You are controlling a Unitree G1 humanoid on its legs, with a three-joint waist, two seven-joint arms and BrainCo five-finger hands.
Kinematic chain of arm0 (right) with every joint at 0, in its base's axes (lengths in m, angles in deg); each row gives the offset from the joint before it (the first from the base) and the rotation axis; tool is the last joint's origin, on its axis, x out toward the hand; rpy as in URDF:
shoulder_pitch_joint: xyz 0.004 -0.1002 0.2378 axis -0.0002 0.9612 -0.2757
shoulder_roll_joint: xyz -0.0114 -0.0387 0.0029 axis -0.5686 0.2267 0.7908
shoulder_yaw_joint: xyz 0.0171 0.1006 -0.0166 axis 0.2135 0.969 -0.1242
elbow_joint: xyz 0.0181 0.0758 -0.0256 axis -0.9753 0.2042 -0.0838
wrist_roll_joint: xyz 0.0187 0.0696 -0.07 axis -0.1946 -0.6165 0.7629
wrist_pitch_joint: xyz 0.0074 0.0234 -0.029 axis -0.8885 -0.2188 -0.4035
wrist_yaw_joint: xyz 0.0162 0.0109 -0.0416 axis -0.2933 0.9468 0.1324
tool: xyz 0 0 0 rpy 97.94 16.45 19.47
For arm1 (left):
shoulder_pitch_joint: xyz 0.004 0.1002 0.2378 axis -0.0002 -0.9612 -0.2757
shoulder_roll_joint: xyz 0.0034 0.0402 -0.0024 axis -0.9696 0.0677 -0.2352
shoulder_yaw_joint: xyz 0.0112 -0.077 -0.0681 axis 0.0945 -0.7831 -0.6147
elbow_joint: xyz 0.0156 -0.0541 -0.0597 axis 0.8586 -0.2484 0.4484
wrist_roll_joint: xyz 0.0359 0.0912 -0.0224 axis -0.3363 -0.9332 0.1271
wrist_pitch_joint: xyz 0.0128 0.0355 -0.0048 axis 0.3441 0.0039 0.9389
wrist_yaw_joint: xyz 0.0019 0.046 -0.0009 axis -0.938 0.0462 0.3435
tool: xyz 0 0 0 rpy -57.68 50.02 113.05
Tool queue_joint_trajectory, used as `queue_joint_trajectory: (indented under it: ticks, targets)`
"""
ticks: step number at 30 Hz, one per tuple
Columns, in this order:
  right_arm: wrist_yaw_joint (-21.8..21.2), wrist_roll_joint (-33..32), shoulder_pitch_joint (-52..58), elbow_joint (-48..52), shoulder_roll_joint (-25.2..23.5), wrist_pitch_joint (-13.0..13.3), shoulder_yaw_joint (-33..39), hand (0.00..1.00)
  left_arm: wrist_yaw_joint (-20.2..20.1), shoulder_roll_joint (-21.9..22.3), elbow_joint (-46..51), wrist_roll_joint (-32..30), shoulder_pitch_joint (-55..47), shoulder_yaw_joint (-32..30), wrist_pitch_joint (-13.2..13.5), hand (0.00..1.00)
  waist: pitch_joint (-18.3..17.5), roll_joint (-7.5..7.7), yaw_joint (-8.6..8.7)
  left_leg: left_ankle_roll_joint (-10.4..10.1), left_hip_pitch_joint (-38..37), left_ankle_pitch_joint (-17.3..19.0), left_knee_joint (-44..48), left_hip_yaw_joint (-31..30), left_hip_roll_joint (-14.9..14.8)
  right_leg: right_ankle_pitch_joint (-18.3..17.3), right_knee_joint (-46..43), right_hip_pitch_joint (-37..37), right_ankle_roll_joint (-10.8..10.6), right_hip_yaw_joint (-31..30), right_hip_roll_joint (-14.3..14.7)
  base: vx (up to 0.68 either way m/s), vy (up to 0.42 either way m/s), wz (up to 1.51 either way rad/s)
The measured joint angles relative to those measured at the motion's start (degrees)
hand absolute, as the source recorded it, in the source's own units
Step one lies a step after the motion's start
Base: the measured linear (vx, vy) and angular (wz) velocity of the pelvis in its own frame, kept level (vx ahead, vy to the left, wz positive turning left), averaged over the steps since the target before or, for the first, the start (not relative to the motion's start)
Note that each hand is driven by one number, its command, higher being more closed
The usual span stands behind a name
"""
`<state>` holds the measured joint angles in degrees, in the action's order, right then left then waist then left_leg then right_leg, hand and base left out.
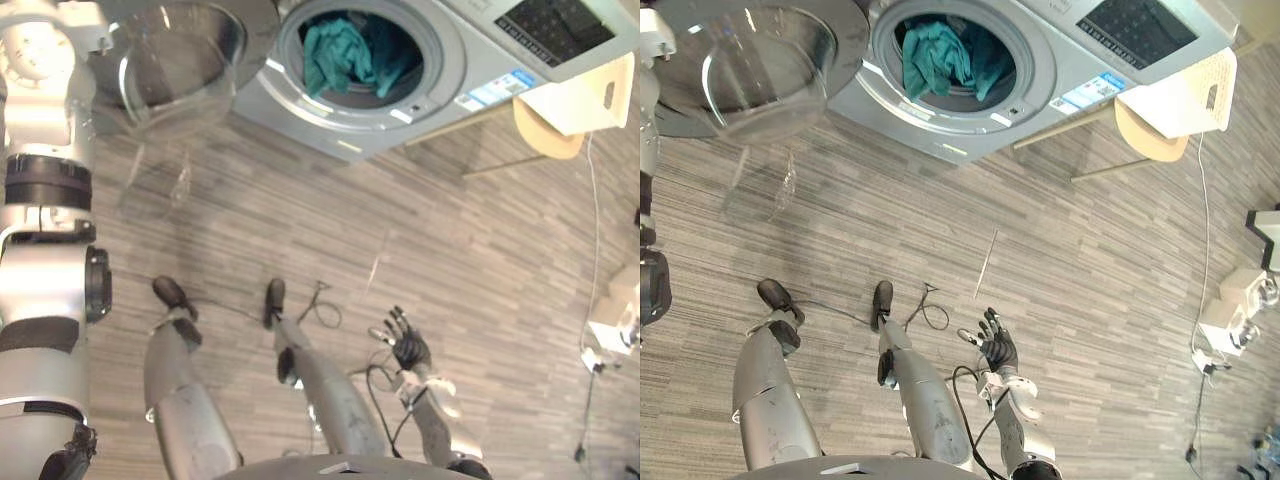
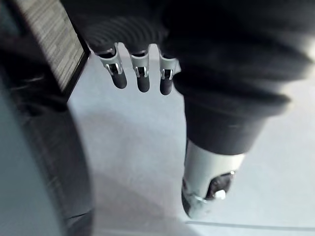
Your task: Pick up the laundry basket with both hands and put the clothes into the washing machine.
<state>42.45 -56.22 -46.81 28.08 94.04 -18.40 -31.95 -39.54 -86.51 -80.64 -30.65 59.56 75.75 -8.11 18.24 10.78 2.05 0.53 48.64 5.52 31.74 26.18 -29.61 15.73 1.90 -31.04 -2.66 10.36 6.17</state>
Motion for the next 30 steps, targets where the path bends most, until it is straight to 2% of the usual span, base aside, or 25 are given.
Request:
queue_joint_trajectory:
  ticks: [2, 3, 6, 9, 11, 12, 13, 14, 15, 16, 17, 18, 19, 21, 24, 25, 28, 30]
  targets:
    - [-0.1, -0.1, 1.7, 2.0, -0.2, 0.5, -1.1, 0.0, 0.1, 0.6, -0.2, -1.0, 1.5, 1.5, -0.1, 0.0, 0.0, 0.01, 0.1, -0.1, 1.1, 0.0, 0.2, -0.6, 0.0, 0.0, 0.0, -0.7, 0.0, -0.1, 0.2, 0.06, 0.029, 0.0]
    - [-0.1, -0.5, 2.2, 2.5, -0.4, 0.6, -1.6, 0.0, 0.0, 1.3, -1.2, -2.1, 1.2, 1.7, 0.8, 0.0, 0.0, 0.03, 0.02, -0.1, 1.1, -0.1, 0.3, -0.6, -0.1, 0.0, -0.1, -0.8, 0.0, -0.2, 0.2, 0.07, 0.038, -0.02]
    - [-0.2, -0.5, 2.3, 2.3, -1.8, 0.5, -2.5, 0.0, -0.1, 4.4, -1.3, -4.1, -1.3, 1.4, 1.5, 0.0, 0.0, 0.05, -0.77, -0.1, 0.1, -0.2, 0.3, -0.3, 0.1, 0.0, -0.6, -0.3, 0.0, -0.3, 0.0, 0.05, 0.074, 0.04]
    - [-0.1, -0.5, 2.2, 1.4, -2.8, 0.5, -2.7, 0.0, 0.2, 11.4, 2.9, -6.1, -9.5, -0.8, 2.0, 0.0, -0.1, 0.1, -1.3, -0.2, -4.2, -0.5, -1.6, 1.0, 2.6, -1.8, -1.0, 2.7, -0.6, -0.3, -2.1, 0.03, 0.085, 0.3]
    - [0.0, -0.3, 2.0, -1.2, -2.8, 0.4, -2.6, 0.0, 0.2, 18.9, 7.8, -6.6, -19.4, -0.4, 2.3, 0.0, -1.2, -0.13, -1.48, -0.2, -7.9, -0.5, -3.5, 1.7, 5.6, -5.4, -2.2, 5.3, -0.6, 0.1, -4.7, 0.06, 0.107, 0.58]
    - [0.2, -0.3, 1.5, -2.8, -2.9, 0.3, -2.6, 0.0, 0.2, 22.8, 10.1, -5.5, -25.9, 2.4, 2.9, 0.0, -2.5, -0.26, -1.76, -0.3, -10.1, -0.7, -5.4, 2.2, 7.4, -6.5, -3.5, 6.1, -0.8, 0.2, -6.0, 0.07, 0.094, 0.44]
    - [0.4, -0.3, 1.4, -3.2, -2.9, 0.3, -2.6, 0.0, 0.1, 24.6, 10.5, -4.6, -29.2, 4.5, 3.3, 0.0, -3.0, -0.63, -1.77, -0.3, -11.1, -1.1, -6.2, 2.2, 8.2, -7.0, -3.9, 6.8, -0.9, 0.6, -6.5, 0.08, 0.086, 0.48]
    - [1.0, -0.3, 1.2, -4.7, -3.2, 0.3, -2.4, 0.0, -0.5, 27.1, 9.7, -2.9, -35.0, 10.1, 2.6, 0.0, -4.7, -1.42, -1.69, -0.1, -13.2, -1.5, -7.8, 2.3, 9.8, -8.5, -5.0, 8.1, -1.2, 1.2, -7.7, 0.11, 0.094, 0.52]
    - [1.8, -0.3, -0.1, -7.6, -3.9, 0.4, -2.1, 0.0, -2.1, 28.6, 8.1, -2.6, -41.6, 15.9, 1.4, 0.0, -5.5, -1.56, -1.13, -0.3, -16.4, -1.9, -10.0, 2.4, 12.1, -10.1, -6.0, 9.9, -1.7, 1.1, -9.2, 0.11, 0.094, 0.48]
    - [2.2, -0.3, -0.7, -9.2, -4.2, 0.5, -1.8, 0.0, -3.0, 29.4, 7.9, -2.6, -44.7, 18.6, 0.8, 0.0, -5.7, -1.71, -0.94, -0.2, -17.9, -2.2, -11.3, 2.5, 13.3, -10.7, -6.5, 10.6, -1.8, 1.0, -10.0, 0.14, 0.11, 0.41]
    - [2.5, -0.4, -1.5, -12.3, -4.5, 0.5, -1.2, 0.0, -4.8, 30.7, 7.7, -2.9, -50.2, 24.2, -1.5, 0.0, -6.3, -2.28, -0.57, -0.4, -20.5, -2.7, -13.8, 2.7, 15.5, -11.9, -7.3, 11.8, -2.4, 1.0, -11.4, 0.12, 0.074, 0.31]
    - [2.4, -0.4, -2.5, -16.2, -4.5, 0.5, -0.4, 0.0, -6.7, 31.8, 7.9, -2.5, -54.7, 29.1, -2.4, 0.0, -6.8, -3.03, -0.1, 0.0, -22.8, -4.0, -16.7, 3.5, 17.5, -12.8, -8.3, 12.4, -2.5, 0.9, -12.6, 0.11, 0.057, 0.26]
    - [2.4, -0.4, -2.9, -18.2, -4.5, 0.5, 0.3, 0.0, -7.4, 32.1, 8.1, -2.1, -56.1, 31.5, -2.6, 0.0, -6.9, -3.51, 0.09, 0.2, -23.7, -4.4, -17.8, 3.6, 18.4, -13.1, -8.7, 12.7, -2.8, 0.9, -13.2, 0.09, 0.034, 0.19]
    - [2.4, -0.4, -3.9, -25.9, -4.2, 0.2, 4.2, 0.0, -12.2, 31.4, 14.6, 0.9, -58.4, 39.1, -3.5, 0.0, -7.7, -5.91, 0.93, 1.7, -26.5, -5.9, -20.4, 3.6, 21.1, -13.3, -8.8, 14.6, -3.3, 1.1, -14.8, 0.12, 0.056, 0.18]
    - [2.5, -0.4, -3.8, -29.1, -2.8, 0.2, 7.4, 0.0, -16.1, 30.1, 26.2, 5.0, -58.6, 39.9, -3.0, 0.0, -8.4, -7.83, 1.89, 2.0, -31.9, -6.6, -23.3, 3.3, 23.2, -13.7, -7.5, 19.7, -3.1, 1.9, -15.7, 0.1, 0.037, 0.2]
    - [2.6, -0.4, -3.1, -29.2, -1.7, 0.2, 7.9, 0.0, -17.6, 29.7, 30.1, 7.2, -58.3, 39.7, -2.1, 0.0, -9.3, -9.03, 2.34, 2.0, -33.8, -7.2, -25.1, 2.4, 24.2, -13.9, -6.7, 22.0, -2.7, 2.9, -16.0, 0.07, 0.012, 0.34]
    - [2.5, -0.2, -1.8, -29.6, 0.0, 0.1, 8.3, 0.0, -18.7, 29.4, 32.5, 8.8, -58.1, 37.0, -0.6, 0.0, -12.0, -12.02, 3.0, 1.7, -38.4, -10.6, -32.4, 0.5, 26.6, -15.0, -5.6, 25.2, -2.0, 5.4, -16.4, 0.05, -0.002, 0.39]
    - [2.4, 0.3, -1.9, -29.7, 0.2, -0.5, 8.7, 0.0, -18.8, 28.8, 32.2, 8.8, -59.3, 35.2, -0.6, 0.0, -12.7, -13.2, 3.05, 1.4, -40.9, -12.8, -36.3, -0.1, 27.1, -15.2, -5.0, 26.7, -2.1, 6.2, -16.0, 0.03, -0.016, 0.19]
